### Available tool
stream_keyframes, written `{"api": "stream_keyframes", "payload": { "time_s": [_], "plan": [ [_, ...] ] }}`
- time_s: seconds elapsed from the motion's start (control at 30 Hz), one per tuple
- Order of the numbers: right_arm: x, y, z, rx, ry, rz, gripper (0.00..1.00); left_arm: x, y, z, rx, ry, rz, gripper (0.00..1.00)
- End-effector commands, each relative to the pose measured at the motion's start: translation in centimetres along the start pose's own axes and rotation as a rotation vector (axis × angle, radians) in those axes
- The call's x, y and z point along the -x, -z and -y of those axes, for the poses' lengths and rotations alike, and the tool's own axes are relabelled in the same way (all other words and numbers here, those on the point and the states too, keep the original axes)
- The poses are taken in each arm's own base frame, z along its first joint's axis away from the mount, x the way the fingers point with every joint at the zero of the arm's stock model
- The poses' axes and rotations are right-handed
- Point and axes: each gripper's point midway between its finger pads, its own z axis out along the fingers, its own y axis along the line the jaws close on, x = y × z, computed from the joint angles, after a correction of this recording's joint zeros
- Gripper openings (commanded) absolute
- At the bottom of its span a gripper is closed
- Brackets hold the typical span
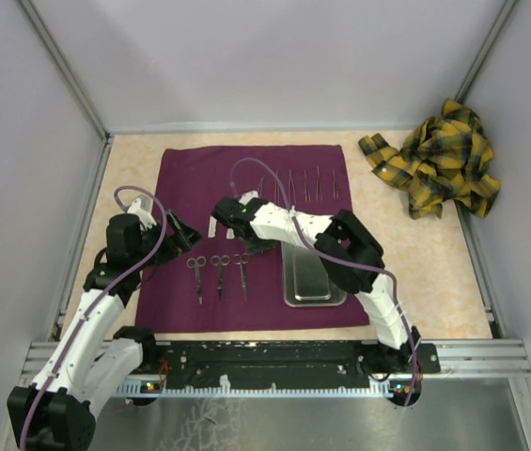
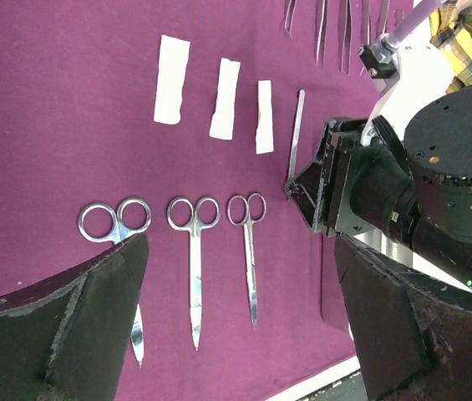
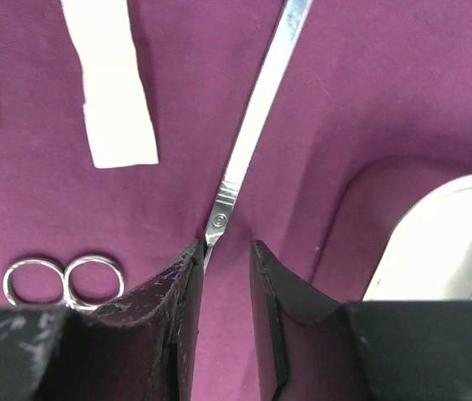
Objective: Open and lay out the surgical kit
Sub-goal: Move the medical item into the surgical kit.
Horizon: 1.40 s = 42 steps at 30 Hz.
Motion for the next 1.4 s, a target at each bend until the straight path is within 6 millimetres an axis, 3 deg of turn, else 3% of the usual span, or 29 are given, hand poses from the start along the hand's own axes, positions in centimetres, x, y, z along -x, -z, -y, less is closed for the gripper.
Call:
{"api": "stream_keyframes", "payload": {
  "time_s": [0.0, 0.13, 0.23, 0.4, 0.5, 0.57, 0.6, 0.7, 0.77, 0.9, 0.97, 1.07, 1.2, 1.37],
  "plan": [
    [0.3, 1.7, 2.0, -0.031, -0.027, 0.030, 0.29, 0.3, 0.1, 0.6, -0.034, -0.009, 0.011, 0.98],
    [0.0, 1.9, 2.7, -0.025, -0.041, 0.033, 0.29, 0.2, 0.1, 0.7, -0.042, -0.009, 0.011, 0.97],
    [0.9, 3.0, 1.7, 0.055, -0.055, 0.069, 0.31, 0.4, 0.0, 0.7, -0.041, -0.012, 0.019, 0.99],
    [4.2, 8.1, 1.5, 0.185, -0.098, 0.203, 0.46, 2.2, 0.3, 1.8, -0.052, -0.041, 0.049, 1.00],
    [6.2, 12.4, 3.2, 0.228, -0.132, 0.314, 0.60, 3.6, 0.2, 2.8, -0.064, -0.067, 0.059, 1.00],
    [7.2, 14.9, 5.1, 0.231, -0.155, 0.381, 0.63, 4.2, -0.1, 3.1, -0.058, -0.077, 0.050, 1.00],
    [7.8, 16.8, 6.5, 0.241, -0.176, 0.430, 0.64, 4.5, -0.2, 3.3, -0.058, -0.080, 0.050, 1.00],
    [8.4, 19.0, 11.2, 0.208, -0.233, 0.512, 0.66, 6.4, -0.3, 4.2, -0.064, -0.129, 0.092, 1.00],
    [8.1, 19.2, 15.7, 0.166, -0.300, 0.555, 0.71, 8.3, -0.3, 4.6, -0.055, -0.175, 0.151, 1.00],
    [6.2, 17.6, 24.0, 0.105, -0.407, 0.622, 0.73, 11.9, -0.9, 3.7, 0.042, -0.242, 0.268, 1.00],
    [4.7, 17.2, 28.3, 0.040, -0.476, 0.668, 0.74, 12.7, -1.4, 3.1, 0.069, -0.282, 0.301, 1.00],
    [2.0, 16.3, 32.8, -0.076, -0.545, 0.732, 0.75, 13.2, -2.5, 1.1, 0.149, -0.325, 0.337, 1.00],
    [-1.5, 14.0, 35.9, -0.188, -0.613, 0.769, 0.75, 13.4, -3.5, -1.9, 0.240, -0.389, 0.376, 1.00],
    [-4.3, 10.6, 37.4, -0.320, -0.637, 0.792, 0.76, 13.3, -4.4, -5.3, 0.301, -0.395, 0.452, 1.00]
  ]
}}
